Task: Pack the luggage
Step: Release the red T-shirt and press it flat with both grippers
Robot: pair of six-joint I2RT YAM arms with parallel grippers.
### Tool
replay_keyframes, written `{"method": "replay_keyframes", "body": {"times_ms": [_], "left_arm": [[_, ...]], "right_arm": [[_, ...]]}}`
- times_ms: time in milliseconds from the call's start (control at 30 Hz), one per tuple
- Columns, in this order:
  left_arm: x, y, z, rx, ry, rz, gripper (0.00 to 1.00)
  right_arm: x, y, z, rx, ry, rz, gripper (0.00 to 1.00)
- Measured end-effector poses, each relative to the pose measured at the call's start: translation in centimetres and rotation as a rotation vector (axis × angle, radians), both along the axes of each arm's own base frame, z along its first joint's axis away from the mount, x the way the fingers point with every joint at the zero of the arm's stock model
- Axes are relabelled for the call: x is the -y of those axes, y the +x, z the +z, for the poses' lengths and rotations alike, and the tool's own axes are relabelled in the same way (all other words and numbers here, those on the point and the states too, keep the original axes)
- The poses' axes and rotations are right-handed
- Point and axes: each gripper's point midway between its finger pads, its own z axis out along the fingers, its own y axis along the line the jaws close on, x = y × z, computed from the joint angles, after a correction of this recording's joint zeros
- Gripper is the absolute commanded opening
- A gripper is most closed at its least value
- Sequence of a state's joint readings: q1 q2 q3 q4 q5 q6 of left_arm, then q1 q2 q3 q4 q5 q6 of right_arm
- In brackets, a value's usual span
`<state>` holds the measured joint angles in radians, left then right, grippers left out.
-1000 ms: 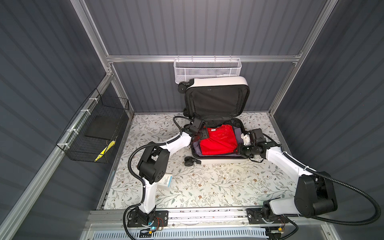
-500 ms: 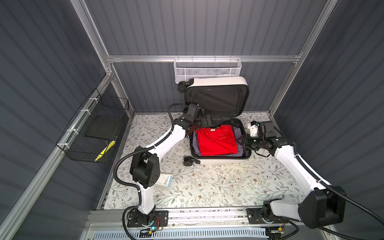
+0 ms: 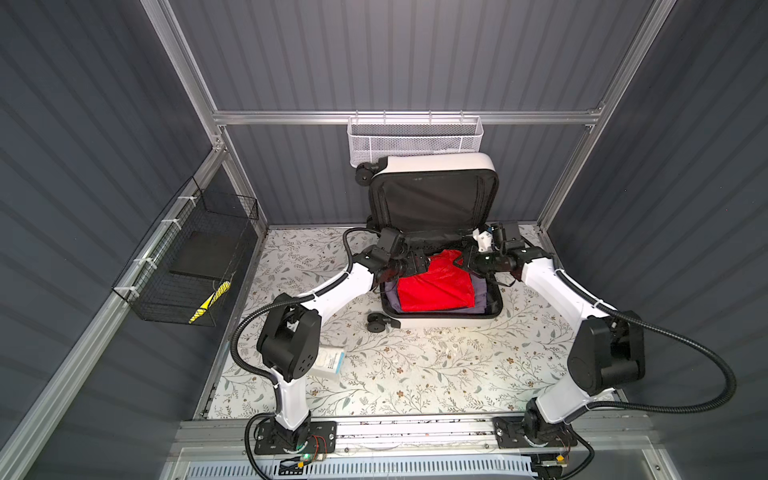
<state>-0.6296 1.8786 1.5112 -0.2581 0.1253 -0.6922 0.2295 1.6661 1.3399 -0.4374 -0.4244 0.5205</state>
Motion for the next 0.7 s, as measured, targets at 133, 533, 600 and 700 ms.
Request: {"method": "replay_keyframes", "body": {"times_ms": [133,533,600,700], "left_arm": [[0.0,0.1,-0.9,-0.005,0.004,0.001,1.00],[-0.1,-0.1,-3.4,-0.048,0.029,0.006,1.00],[-0.2,-0.1,-3.6,-0.053,0.035,0.009,1.00],[-0.5,-0.2,-4.2,-0.063,0.055,0.018,1.00]], "right_arm": [[-1.2,1.1,-2.0,-0.030,-0.001,0.008,0.35],[3.8,3.6,-8.3,-0.139,-0.097,-0.164,0.32],[4.7,3.7,-8.5,-0.142,-0.109,-0.192,0.32],[5.5,3.8,-8.7,-0.148,-0.119,-0.219,0.32]]}}
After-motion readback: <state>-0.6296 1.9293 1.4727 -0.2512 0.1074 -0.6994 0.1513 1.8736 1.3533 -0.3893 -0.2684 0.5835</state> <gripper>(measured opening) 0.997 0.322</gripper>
